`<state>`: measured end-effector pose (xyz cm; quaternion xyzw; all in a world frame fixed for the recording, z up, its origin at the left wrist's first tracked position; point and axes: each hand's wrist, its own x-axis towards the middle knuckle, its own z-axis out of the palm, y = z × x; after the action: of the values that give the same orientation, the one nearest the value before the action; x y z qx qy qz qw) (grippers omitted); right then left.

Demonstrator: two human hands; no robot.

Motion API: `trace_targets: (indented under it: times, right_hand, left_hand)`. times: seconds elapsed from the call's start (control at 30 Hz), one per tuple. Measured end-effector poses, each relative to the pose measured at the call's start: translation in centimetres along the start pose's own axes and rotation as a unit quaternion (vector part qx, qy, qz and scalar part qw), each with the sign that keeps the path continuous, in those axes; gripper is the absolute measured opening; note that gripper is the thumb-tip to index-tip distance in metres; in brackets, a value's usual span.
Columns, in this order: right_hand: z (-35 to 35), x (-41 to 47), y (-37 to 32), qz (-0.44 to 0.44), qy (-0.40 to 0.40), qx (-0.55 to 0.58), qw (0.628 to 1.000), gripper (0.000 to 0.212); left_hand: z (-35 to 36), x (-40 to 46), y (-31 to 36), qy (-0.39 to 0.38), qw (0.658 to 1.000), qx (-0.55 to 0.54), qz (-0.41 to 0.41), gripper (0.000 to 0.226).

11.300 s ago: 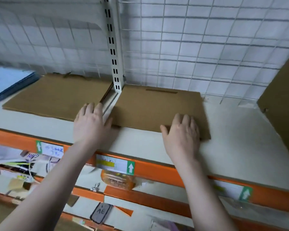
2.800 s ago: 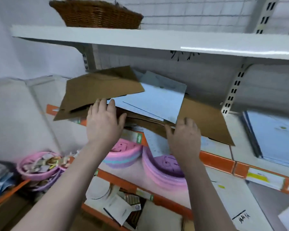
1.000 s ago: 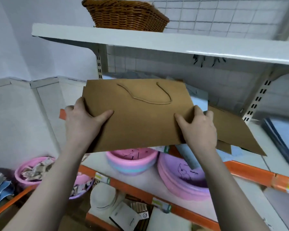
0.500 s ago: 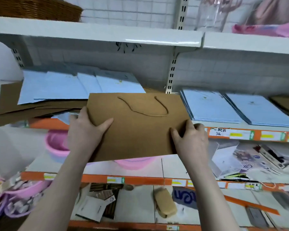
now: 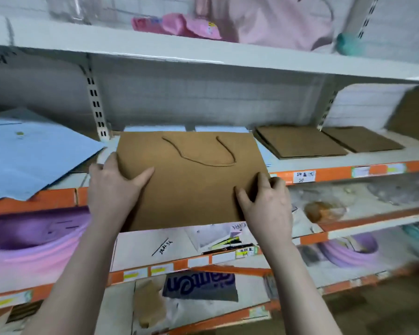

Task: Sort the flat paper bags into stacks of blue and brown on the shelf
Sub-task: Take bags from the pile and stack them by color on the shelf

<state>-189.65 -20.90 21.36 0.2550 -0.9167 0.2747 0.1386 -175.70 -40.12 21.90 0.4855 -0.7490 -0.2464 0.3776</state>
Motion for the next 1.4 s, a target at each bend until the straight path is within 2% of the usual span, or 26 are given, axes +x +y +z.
trace_targets:
  times: [0.27, 0.5, 0.67, 0.83, 1.03, 1.2, 1.4]
  right_hand:
    - [-1.0, 7.4, 11.5, 0.049, -0.003, 0.009, 0.999, 0.056]
    - [1.4, 17.0, 18.1, 0.077, 0.005, 0.017, 0.997, 0.054]
    - [1.6, 24.4, 22.1, 0.077, -0.015, -0.003, 0.997, 0.052]
    - [1.4, 29.7, 26.5, 0.079, -0.038, 0.007, 0.996, 0.052]
    - [1.6, 35.3, 32.5, 0.042, -0.067, 0.040, 0.996, 0.047]
    - [1.2, 39.4, 37.0, -0.006, -0.127, 0.038, 0.991, 0.042]
    - [1.9, 42.1, 39.5, -0.054, -0.163, 0.043, 0.984, 0.053]
  left_hand:
    - [11.0, -1.6, 9.4, -0.040, 0.999, 0.005, 0.016, 0.079]
    - [20.6, 1.0, 15.5, -0.043, 0.999, 0.005, 0.026, 0.075]
    - [27.0, 3.3, 20.2, -0.064, 0.998, -0.002, 0.009, 0.078]
    - [31.9, 3.9, 24.4, -0.070, 0.997, 0.018, 0.011, 0.071]
    - [37.5, 2.1, 28.6, -0.042, 0.998, 0.038, -0.011, 0.070]
    - [41.4, 0.3, 31.4, -0.011, 0.996, 0.070, -0.051, 0.069]
    - [44.0, -0.3, 32.4, 0.009, 0.987, 0.142, -0.074, 0.058]
